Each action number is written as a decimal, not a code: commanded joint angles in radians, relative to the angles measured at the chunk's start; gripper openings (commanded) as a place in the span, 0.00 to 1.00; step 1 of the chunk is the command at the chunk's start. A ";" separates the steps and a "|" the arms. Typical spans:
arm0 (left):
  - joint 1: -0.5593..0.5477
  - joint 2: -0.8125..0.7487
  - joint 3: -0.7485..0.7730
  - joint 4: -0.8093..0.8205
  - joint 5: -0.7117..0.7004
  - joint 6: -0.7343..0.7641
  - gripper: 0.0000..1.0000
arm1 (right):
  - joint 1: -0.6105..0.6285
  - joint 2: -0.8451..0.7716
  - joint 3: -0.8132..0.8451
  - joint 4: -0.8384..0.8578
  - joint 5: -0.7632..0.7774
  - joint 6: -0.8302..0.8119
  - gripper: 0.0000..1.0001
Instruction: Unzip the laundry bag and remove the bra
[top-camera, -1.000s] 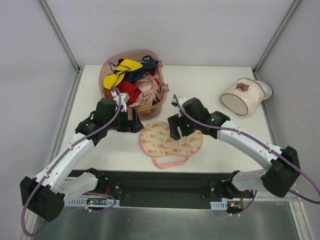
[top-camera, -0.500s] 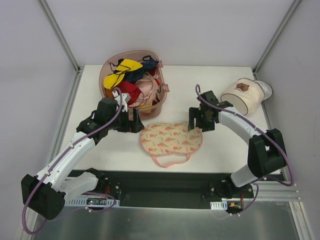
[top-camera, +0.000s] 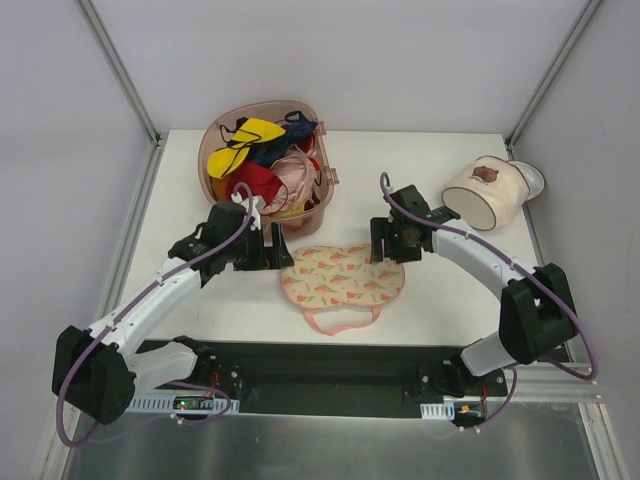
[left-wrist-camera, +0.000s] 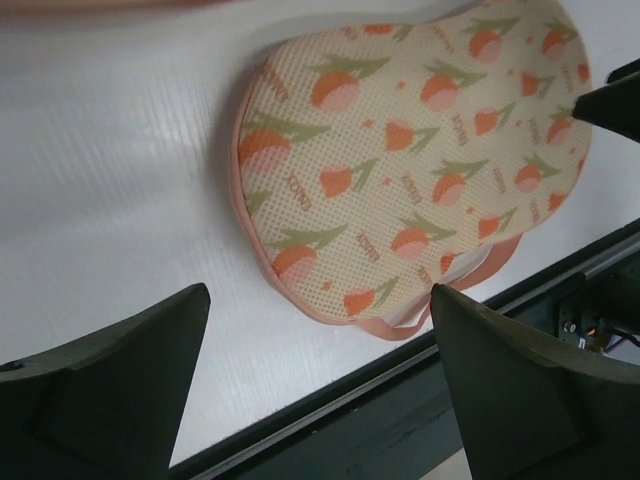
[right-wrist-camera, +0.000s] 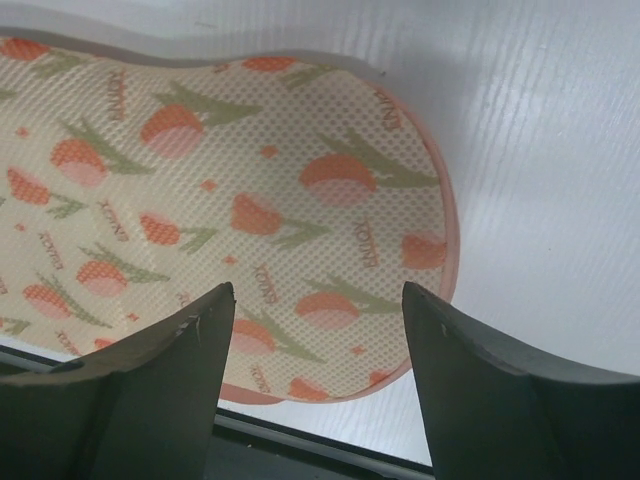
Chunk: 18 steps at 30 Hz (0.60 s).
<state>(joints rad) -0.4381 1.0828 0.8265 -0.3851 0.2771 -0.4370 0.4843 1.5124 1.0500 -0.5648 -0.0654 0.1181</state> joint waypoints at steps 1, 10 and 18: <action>-0.027 0.035 -0.108 0.058 -0.006 -0.186 0.92 | 0.043 -0.052 0.051 -0.003 0.096 -0.020 0.71; -0.090 0.109 -0.222 0.262 -0.105 -0.393 0.90 | 0.071 -0.034 0.061 -0.010 0.084 -0.005 0.71; -0.091 0.270 -0.202 0.417 -0.085 -0.393 0.61 | 0.071 -0.069 0.059 -0.029 0.096 -0.017 0.71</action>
<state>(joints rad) -0.5247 1.2896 0.5953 -0.0738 0.1970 -0.8127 0.5522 1.4883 1.0729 -0.5663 0.0063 0.1116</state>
